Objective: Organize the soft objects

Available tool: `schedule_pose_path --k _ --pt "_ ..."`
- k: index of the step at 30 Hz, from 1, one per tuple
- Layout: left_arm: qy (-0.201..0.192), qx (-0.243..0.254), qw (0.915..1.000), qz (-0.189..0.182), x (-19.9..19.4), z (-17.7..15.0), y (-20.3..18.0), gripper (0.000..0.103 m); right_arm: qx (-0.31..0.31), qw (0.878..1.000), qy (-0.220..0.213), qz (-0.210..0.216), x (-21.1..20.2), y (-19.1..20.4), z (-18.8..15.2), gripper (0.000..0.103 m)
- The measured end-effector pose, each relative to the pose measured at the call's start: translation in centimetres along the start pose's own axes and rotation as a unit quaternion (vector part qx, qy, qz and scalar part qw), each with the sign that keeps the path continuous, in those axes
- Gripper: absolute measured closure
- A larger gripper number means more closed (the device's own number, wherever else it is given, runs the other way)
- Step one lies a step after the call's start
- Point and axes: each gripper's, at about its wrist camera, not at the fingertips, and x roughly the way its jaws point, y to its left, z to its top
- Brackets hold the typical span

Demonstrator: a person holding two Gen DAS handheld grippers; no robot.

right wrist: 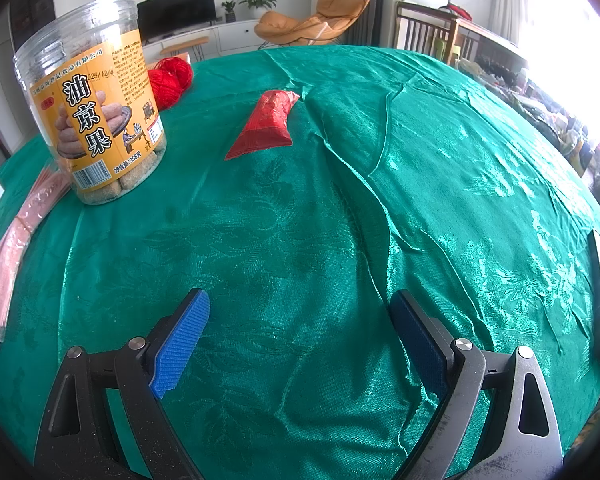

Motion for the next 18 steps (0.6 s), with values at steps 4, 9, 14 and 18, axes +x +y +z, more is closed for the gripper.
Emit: schedule_pose_path --k 4,9,14,18 --pt "0.000 0.000 1.0000 0.000 0.0 0.0 0.0 0.000 0.000 1.000 0.000 0.000 0.0 0.0 0.0 0.010" --pt "0.060 0.018 0.9977 -0.026 -0.3 0.9 -0.2 0.001 0.000 1.000 0.000 0.000 0.0 0.0 0.0 0.010" --pt "0.005 0.027 0.9943 -0.103 -5.3 4.3 -1.4 0.003 0.000 1.000 -0.001 0.000 0.0 0.0 0.0 0.010" --pt "0.023 0.128 0.9898 -0.059 -3.9 9.8 -6.4 0.003 0.000 1.000 -0.001 0.000 0.0 0.0 0.0 0.010"
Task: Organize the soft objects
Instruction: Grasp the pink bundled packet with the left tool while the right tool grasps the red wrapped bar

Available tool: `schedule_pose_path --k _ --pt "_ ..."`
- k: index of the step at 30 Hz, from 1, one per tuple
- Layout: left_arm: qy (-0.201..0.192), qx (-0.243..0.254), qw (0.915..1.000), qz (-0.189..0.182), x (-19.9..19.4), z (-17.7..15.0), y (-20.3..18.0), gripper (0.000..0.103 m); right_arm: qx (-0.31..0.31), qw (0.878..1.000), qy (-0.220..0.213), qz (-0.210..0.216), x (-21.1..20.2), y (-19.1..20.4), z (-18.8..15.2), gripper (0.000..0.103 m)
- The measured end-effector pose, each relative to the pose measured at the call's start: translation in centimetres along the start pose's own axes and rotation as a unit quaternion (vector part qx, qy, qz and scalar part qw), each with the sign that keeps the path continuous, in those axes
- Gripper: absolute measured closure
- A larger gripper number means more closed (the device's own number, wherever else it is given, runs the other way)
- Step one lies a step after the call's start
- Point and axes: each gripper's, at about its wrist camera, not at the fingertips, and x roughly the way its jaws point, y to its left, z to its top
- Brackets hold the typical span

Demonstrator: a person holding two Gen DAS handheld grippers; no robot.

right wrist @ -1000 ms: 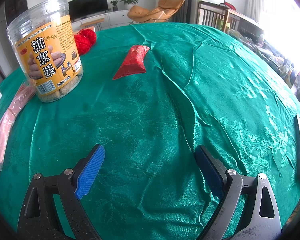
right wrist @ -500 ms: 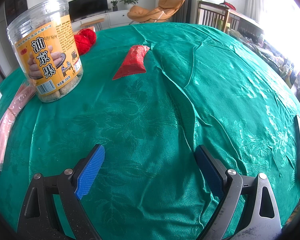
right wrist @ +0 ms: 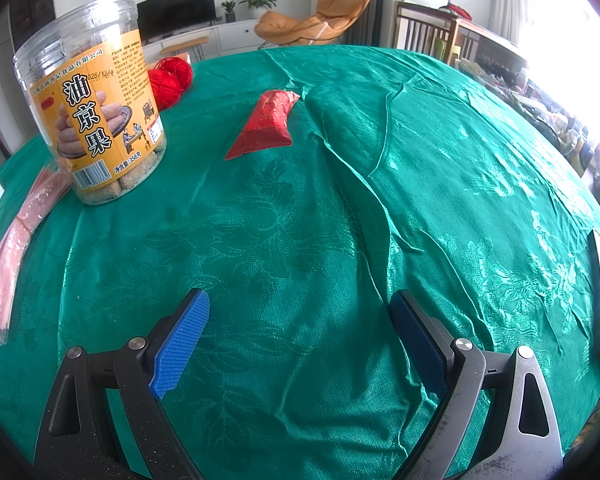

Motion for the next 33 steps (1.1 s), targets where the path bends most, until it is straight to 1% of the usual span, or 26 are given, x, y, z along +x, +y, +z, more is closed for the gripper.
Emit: schedule_pose_path --k 1,2,3,4,5,7,8,9,10,11,12,13,15,16,17,18,19,21,23,25,27,28,29,30,31,33 --pt "0.022 0.015 0.9996 0.009 1.5 1.6 -0.5 0.003 0.000 1.000 0.000 0.000 0.0 0.0 0.0 0.010" --pt "0.049 0.018 0.9986 0.008 3.3 3.2 -0.5 0.005 0.000 1.000 0.000 0.000 0.0 0.0 0.0 0.010" --pt "0.071 0.012 0.9974 0.008 4.8 4.2 -0.3 0.009 0.000 1.000 0.000 0.000 0.0 0.0 0.0 0.010" --pt "0.101 0.002 0.9948 0.009 6.7 5.3 -0.1 0.020 0.000 1.000 0.000 0.000 0.0 0.0 0.0 0.010" --pt "0.130 -0.006 0.9914 0.012 8.2 5.8 0.1 0.023 0.000 1.000 0.000 0.000 0.0 0.0 0.0 0.010" --pt "0.185 -0.011 0.9825 0.013 11.4 6.3 0.0 0.023 0.000 1.000 0.000 0.000 0.0 0.0 0.0 0.010" --pt "0.198 -0.006 0.9800 0.021 12.3 6.2 -0.1 0.020 0.000 1.000 0.000 0.000 0.0 0.0 0.0 0.010" --pt "0.189 -0.004 0.9818 0.021 12.5 6.4 -0.2 0.022 0.000 1.000 0.000 0.000 0.0 0.0 0.0 0.010" --pt "0.178 -0.002 0.9839 0.019 12.3 6.7 -0.3 0.035 0.000 1.000 0.000 0.000 0.0 0.0 0.0 0.010" --pt "0.174 -0.003 0.9846 0.006 12.2 7.0 -0.3 0.060 0.000 1.000 0.000 0.000 0.0 0.0 0.0 0.010" --pt "0.174 -0.012 0.9846 -0.007 12.1 7.3 -0.1 0.076 0.000 1.000 0.000 0.000 0.0 0.0 0.0 0.010" --pt "0.174 -0.022 0.9846 -0.009 11.9 7.5 0.3 0.077 0.000 1.000 0.000 0.001 0.0 0.0 0.0 0.009" --pt "0.153 -0.033 0.9876 -0.012 11.0 7.7 1.2 0.077 0.002 1.000 0.002 0.006 0.2 0.0 0.3 0.007" --pt "0.143 -0.045 0.9885 -0.018 10.3 7.6 2.0 0.077 -0.005 1.000 0.006 0.021 0.4 -0.4 0.8 0.007" --pt "0.131 -0.061 0.9890 -0.030 9.4 7.6 2.8 0.077 -0.009 0.999 0.018 0.048 0.5 -1.0 1.4 0.008" --pt "0.119 -0.074 0.9892 -0.041 8.7 7.7 3.6 0.077 0.004 0.997 0.025 0.073 0.3 -2.0 2.1 0.009" --pt "0.103 -0.089 0.9893 -0.053 7.8 7.9 4.4 0.077 0.023 0.996 0.028 0.086 -0.1 -3.0 3.1 0.010" --pt "0.082 -0.111 0.9886 -0.062 6.4 8.4 5.5 0.077 0.050 0.993 0.024 0.108 -0.6 -4.4 6.0 0.010" --pt "0.058 -0.134 0.9859 -0.082 4.8 8.7 6.4 0.077 0.059 0.990 0.022 0.124 -0.3 -4.3 9.5 0.010" --pt "0.040 -0.145 0.9840 -0.096 3.2 9.0 7.0 0.077 0.038 0.988 0.055 0.140 1.8 -2.7 12.5 0.012" --pt "0.024 -0.147 0.9836 -0.102 1.2 9.1 7.7 0.077 -0.008 0.991 0.075 0.113 4.3 -0.5 14.2 0.026" --pt "0.015 -0.149 0.9832 -0.103 0.1 8.8 8.0 0.077 -0.025 0.991 0.088 0.102 5.6 0.3 14.7 0.057" --pt "0.009 -0.152 0.9827 -0.105 -0.7 8.4 8.5 0.077 -0.030 0.989 0.108 0.099 7.1 0.8 14.9 0.082" --pt "0.004 -0.156 0.9821 -0.106 -1.6 8.1 9.0 0.077 -0.026 0.987 0.127 0.100 8.6 0.8 15.0 0.078" --pt "-0.002 -0.161 0.9811 -0.107 -2.8 7.7 9.7 0.077 -0.018 0.987 0.129 0.092 9.3 0.6 15.1 0.072" --pt "-0.012 -0.170 0.9791 -0.111 -4.1 7.0 11.0 0.077 0.007 0.988 0.118 0.102 9.3 -0.4 15.4 0.080"
